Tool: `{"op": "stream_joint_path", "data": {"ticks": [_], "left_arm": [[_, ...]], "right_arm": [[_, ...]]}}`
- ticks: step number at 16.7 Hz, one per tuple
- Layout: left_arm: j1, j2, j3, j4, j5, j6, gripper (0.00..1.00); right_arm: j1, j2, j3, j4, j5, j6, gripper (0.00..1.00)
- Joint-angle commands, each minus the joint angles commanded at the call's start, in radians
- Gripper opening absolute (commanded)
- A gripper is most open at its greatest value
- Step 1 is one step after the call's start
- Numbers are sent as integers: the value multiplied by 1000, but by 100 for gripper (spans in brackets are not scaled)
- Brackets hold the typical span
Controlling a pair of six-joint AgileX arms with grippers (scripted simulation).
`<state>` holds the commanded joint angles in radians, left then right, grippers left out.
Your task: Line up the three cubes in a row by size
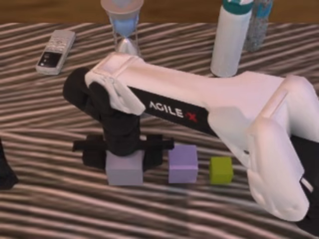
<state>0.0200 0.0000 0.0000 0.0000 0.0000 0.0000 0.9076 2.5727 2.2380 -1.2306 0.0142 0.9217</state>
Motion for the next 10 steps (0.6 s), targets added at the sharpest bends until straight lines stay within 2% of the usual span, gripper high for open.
{"op": "stream_joint_path", "data": {"ticks": [8, 10], "left_arm": [[0, 0, 0, 0, 0, 0, 100], [0, 0, 0, 0, 0, 0, 100]], "right_arm": [[0, 0, 0, 0, 0, 0, 98], [0, 0, 0, 0, 0, 0, 100]]}}
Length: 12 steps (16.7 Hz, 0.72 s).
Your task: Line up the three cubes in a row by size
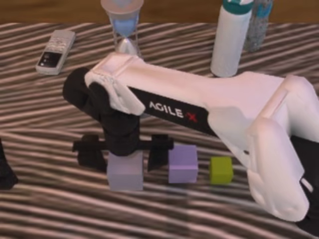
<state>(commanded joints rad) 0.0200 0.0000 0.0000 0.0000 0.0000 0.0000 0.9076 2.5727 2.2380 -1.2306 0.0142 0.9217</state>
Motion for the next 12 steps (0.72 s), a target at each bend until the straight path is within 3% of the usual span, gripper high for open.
{"op": "stream_joint_path", "data": {"ticks": [8, 12], "left_arm": [[0, 0, 0, 0, 0, 0, 100], [0, 0, 0, 0, 0, 0, 100]], "right_arm": [[-2, 1, 3, -3, 0, 0, 100], [0, 13, 121, -110, 0, 5, 100]]}}
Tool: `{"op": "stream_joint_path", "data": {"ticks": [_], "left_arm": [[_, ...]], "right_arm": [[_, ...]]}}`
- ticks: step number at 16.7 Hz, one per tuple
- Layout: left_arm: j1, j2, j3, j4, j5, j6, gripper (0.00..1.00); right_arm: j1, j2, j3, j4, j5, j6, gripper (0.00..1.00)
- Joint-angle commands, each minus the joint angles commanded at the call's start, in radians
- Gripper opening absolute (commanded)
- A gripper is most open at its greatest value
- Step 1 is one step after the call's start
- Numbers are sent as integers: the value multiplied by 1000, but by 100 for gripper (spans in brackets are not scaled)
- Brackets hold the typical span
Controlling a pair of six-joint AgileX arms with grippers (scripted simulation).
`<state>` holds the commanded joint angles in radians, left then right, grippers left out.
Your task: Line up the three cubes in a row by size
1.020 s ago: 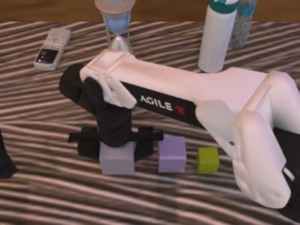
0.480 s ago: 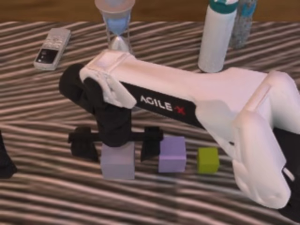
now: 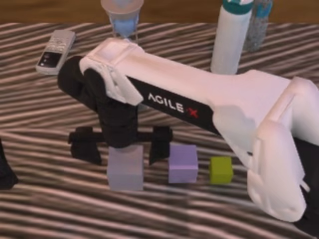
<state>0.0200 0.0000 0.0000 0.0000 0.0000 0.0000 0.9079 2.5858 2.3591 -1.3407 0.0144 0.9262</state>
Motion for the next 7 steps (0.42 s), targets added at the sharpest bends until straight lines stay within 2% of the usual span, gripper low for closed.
{"op": "stream_joint_path", "data": {"ticks": [4, 7], "left_arm": [[0, 0, 0, 0, 0, 0, 100], [0, 0, 0, 0, 0, 0, 100]], "right_arm": [[6, 14, 178, -162, 0, -3, 100], [7, 15, 210, -193, 0, -5, 100]]}}
